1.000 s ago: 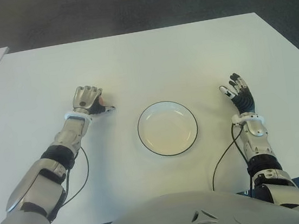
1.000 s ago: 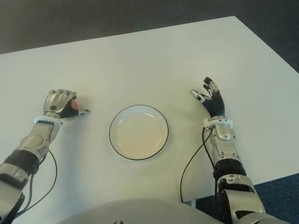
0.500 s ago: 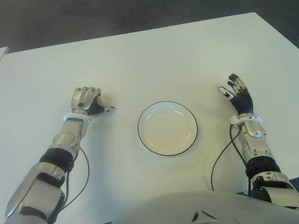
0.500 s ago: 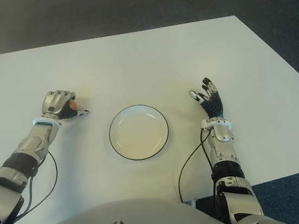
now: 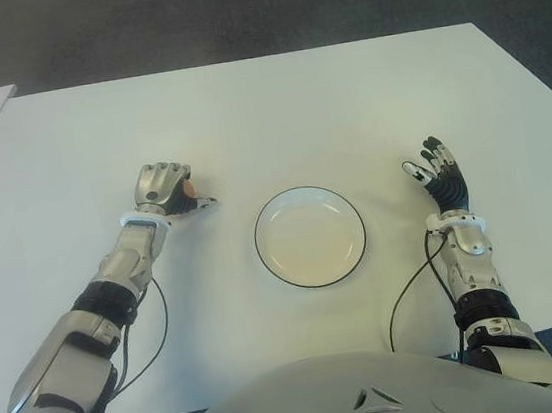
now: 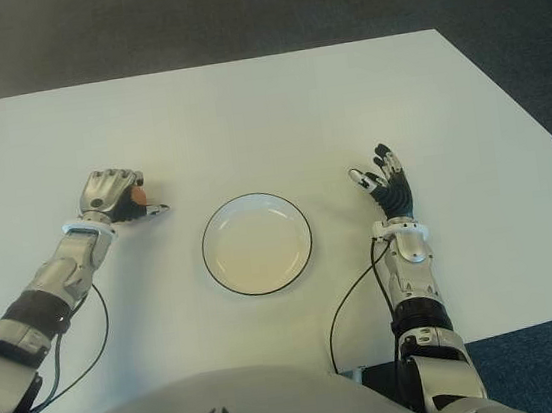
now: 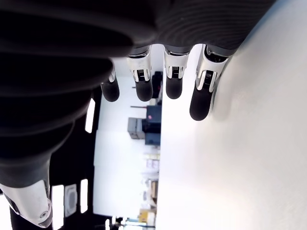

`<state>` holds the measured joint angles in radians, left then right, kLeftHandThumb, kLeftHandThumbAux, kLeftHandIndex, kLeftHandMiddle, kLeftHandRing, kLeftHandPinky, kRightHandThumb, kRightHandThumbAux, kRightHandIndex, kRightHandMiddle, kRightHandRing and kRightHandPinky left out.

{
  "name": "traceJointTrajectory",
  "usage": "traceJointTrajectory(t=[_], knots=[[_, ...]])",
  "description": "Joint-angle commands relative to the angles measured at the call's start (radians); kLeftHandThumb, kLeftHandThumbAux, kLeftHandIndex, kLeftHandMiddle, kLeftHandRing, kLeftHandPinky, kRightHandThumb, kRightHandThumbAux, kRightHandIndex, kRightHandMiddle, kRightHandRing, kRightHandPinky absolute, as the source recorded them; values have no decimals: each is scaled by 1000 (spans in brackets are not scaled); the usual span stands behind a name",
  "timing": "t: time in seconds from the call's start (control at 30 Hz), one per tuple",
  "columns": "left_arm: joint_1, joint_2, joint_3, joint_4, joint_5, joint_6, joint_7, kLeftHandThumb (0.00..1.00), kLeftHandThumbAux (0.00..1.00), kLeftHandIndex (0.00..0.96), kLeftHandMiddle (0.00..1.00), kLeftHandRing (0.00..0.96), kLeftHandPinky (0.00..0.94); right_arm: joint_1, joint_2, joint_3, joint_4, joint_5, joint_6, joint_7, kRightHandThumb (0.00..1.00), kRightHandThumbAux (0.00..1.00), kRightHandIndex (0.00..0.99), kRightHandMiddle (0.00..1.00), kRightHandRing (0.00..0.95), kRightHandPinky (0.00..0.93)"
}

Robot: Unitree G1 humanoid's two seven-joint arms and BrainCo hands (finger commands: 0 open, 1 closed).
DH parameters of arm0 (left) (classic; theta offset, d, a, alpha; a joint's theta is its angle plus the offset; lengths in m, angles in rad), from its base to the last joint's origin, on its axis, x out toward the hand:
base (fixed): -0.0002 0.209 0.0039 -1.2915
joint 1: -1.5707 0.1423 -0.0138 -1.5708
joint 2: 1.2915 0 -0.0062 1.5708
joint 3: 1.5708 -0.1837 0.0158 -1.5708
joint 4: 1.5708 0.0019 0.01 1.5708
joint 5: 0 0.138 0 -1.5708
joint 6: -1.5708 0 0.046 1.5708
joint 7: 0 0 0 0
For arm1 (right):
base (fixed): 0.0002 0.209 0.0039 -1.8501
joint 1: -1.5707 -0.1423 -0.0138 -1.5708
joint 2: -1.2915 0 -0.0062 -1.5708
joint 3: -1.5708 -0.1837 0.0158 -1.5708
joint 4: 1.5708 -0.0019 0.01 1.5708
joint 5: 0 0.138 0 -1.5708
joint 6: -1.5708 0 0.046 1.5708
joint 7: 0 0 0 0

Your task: Put the apples into the plate.

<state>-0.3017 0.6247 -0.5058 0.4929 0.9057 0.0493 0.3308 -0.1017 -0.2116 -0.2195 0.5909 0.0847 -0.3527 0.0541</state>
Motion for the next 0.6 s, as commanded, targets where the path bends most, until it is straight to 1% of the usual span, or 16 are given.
traceJointTrajectory(t=[0.03,0.2,0.3,0.37,0.47,0.6], knots=[[37,27,45,-172,9,10,-39,854,666,401,540,842,822,51,28,25,50,-9,78,9,161,657,0,1,17,22],[62,40,78,-272,18,15,-72,855,666,403,540,844,814,59,26,35,44,-18,70,11,131,668,0,8,19,19],[88,50,108,-400,35,36,-123,855,666,403,539,843,808,64,26,40,40,-22,68,9,114,673,0,12,19,10],[101,52,121,-457,46,48,-151,856,666,404,539,842,804,66,25,43,37,-23,69,8,107,674,0,14,19,5],[113,48,136,-537,69,68,-197,856,665,404,539,842,799,66,23,47,41,-26,69,4,100,675,0,16,19,4],[124,31,143,-612,113,91,-235,857,665,406,540,843,794,67,22,50,42,-30,66,1,95,674,0,17,19,10]])
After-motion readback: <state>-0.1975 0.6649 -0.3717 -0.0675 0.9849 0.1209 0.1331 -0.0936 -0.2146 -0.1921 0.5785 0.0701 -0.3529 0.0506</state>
